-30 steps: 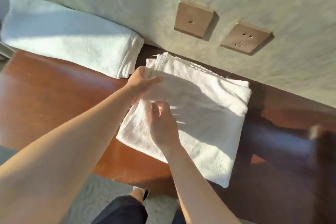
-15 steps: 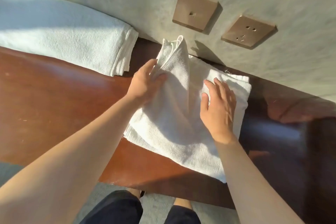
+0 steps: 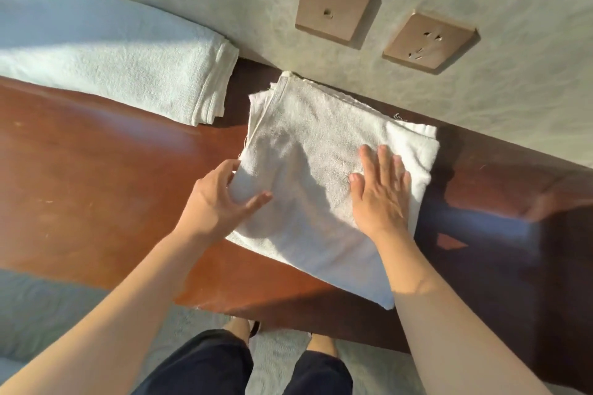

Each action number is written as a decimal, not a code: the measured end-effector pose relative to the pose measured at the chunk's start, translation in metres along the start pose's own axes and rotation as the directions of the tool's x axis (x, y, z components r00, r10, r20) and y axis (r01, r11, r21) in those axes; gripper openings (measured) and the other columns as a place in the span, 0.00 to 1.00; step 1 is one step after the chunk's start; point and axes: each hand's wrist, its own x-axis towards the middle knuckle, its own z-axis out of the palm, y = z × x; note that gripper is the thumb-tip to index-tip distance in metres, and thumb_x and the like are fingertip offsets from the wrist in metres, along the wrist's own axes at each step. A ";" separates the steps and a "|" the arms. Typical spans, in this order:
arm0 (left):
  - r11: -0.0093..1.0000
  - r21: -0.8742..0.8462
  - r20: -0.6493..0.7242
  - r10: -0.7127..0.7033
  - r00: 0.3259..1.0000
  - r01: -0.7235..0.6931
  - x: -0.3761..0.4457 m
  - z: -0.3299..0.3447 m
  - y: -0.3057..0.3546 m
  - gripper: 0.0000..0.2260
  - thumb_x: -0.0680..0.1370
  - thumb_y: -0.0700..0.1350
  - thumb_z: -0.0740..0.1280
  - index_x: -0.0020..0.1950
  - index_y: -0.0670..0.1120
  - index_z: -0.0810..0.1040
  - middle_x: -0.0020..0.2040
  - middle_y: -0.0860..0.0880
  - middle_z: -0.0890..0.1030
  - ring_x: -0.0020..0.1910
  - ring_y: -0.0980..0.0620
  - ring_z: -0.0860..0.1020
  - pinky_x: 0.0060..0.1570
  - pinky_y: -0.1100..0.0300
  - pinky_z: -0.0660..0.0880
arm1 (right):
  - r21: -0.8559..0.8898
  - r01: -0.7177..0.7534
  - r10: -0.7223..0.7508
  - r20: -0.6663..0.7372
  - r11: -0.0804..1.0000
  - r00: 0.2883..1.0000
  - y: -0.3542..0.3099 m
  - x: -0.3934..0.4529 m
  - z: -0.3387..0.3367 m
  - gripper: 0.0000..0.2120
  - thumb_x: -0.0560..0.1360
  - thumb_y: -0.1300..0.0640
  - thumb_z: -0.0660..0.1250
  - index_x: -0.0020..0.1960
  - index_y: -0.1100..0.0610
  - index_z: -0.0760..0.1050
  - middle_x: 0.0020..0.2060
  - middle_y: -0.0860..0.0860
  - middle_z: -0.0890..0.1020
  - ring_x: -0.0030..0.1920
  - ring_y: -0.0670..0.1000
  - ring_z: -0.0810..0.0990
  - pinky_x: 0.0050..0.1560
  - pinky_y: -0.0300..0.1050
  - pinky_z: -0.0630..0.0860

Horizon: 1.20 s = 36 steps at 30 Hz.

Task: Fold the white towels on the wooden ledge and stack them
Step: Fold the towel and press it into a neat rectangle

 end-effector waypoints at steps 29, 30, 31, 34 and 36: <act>0.678 0.657 0.096 0.357 0.929 -0.329 0.044 0.087 0.017 0.35 0.81 0.69 0.45 0.83 0.52 0.47 0.84 0.48 0.48 0.82 0.41 0.42 0.79 0.41 0.39 | 0.078 0.363 -0.361 -0.029 0.929 0.932 -0.020 -0.010 -0.012 0.24 0.81 0.47 0.55 0.76 0.48 0.67 0.78 0.53 0.64 0.78 0.59 0.61 0.75 0.65 0.58; 0.632 0.696 0.122 0.363 0.924 -0.341 0.052 0.081 0.022 0.34 0.81 0.69 0.44 0.83 0.54 0.44 0.84 0.49 0.46 0.82 0.42 0.41 0.78 0.42 0.37 | 0.075 0.369 -0.371 0.011 0.926 0.929 -0.012 -0.007 -0.007 0.26 0.81 0.45 0.52 0.79 0.46 0.64 0.80 0.52 0.61 0.80 0.58 0.57 0.77 0.65 0.55; 0.598 0.729 0.132 0.356 0.925 -0.334 0.054 0.080 0.027 0.32 0.82 0.68 0.44 0.83 0.56 0.40 0.83 0.50 0.41 0.81 0.44 0.37 0.78 0.43 0.34 | 0.061 0.359 -0.361 0.022 0.931 0.932 -0.004 -0.006 -0.003 0.27 0.81 0.44 0.50 0.80 0.46 0.61 0.81 0.51 0.59 0.81 0.57 0.55 0.78 0.64 0.53; 0.684 0.670 0.044 0.352 0.935 -0.289 0.027 0.092 0.035 0.28 0.84 0.63 0.44 0.83 0.56 0.41 0.82 0.50 0.38 0.80 0.45 0.34 0.78 0.43 0.35 | 0.029 0.277 -0.275 -0.061 0.960 0.959 -0.001 -0.007 -0.002 0.28 0.82 0.43 0.49 0.80 0.50 0.61 0.81 0.53 0.59 0.81 0.59 0.56 0.78 0.64 0.54; 0.759 0.574 0.008 0.369 0.929 -0.306 0.000 0.104 0.033 0.29 0.84 0.61 0.48 0.83 0.53 0.50 0.83 0.49 0.48 0.82 0.45 0.43 0.80 0.42 0.44 | 0.078 0.204 -0.198 -0.074 0.976 0.977 -0.015 -0.004 -0.006 0.28 0.83 0.42 0.46 0.82 0.48 0.56 0.82 0.52 0.55 0.82 0.57 0.50 0.80 0.61 0.46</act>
